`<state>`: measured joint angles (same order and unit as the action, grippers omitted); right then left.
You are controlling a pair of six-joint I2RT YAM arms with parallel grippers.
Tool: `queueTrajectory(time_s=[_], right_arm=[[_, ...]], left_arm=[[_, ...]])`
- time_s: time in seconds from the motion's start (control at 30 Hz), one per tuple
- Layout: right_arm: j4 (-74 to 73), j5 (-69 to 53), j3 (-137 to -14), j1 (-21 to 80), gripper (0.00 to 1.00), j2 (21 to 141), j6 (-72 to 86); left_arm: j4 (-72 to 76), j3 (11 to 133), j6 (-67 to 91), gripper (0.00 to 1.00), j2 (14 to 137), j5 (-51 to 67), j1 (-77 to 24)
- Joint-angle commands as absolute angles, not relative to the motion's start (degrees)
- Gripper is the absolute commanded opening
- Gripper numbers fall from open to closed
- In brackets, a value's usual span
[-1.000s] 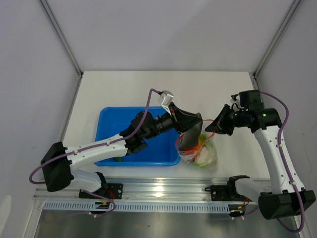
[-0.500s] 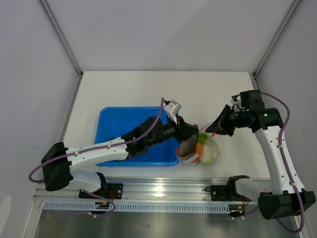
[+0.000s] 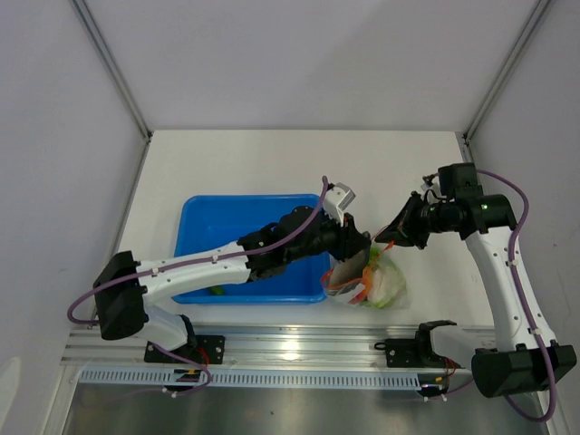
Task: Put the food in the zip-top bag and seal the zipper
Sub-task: Place the fake seafood in the zipper food storage bag.
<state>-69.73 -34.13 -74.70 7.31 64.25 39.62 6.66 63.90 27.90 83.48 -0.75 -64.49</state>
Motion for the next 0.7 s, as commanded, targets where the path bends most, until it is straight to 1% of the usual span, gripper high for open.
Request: queueTrajectory(time_s=[0.0,0.1,0.33,0.43,0.57,0.67], right_arm=[[-68.64,-35.42,-79.45,6.77,0.0,64.42,40.08],[-69.69,-35.25,-79.63,6.77,0.0,65.03,39.47],[-72.51,-30.08,-81.64,6.77,0.0,66.09,35.69],[-73.83,-27.78,-82.7,6.77,0.0,66.18,33.4],[-75.14,-25.23,-82.97,6.77,0.0,65.22,31.56],[-74.97,-26.01,-81.48,6.77,0.0,63.73,31.11]], left_arm=[[3.79,63.36,23.56,0.01,83.14,0.27,-66.0],[1.58,64.16,20.66,0.01,83.85,0.35,-67.15],[5.62,61.7,18.46,0.01,80.34,1.41,-67.94],[2.65,63.01,17.67,0.01,79.89,1.85,-67.94],[0.44,66.43,22.14,0.01,78.49,-2.8,-67.76],[1.75,68.9,26.09,0.01,77.7,-5.62,-67.06]])
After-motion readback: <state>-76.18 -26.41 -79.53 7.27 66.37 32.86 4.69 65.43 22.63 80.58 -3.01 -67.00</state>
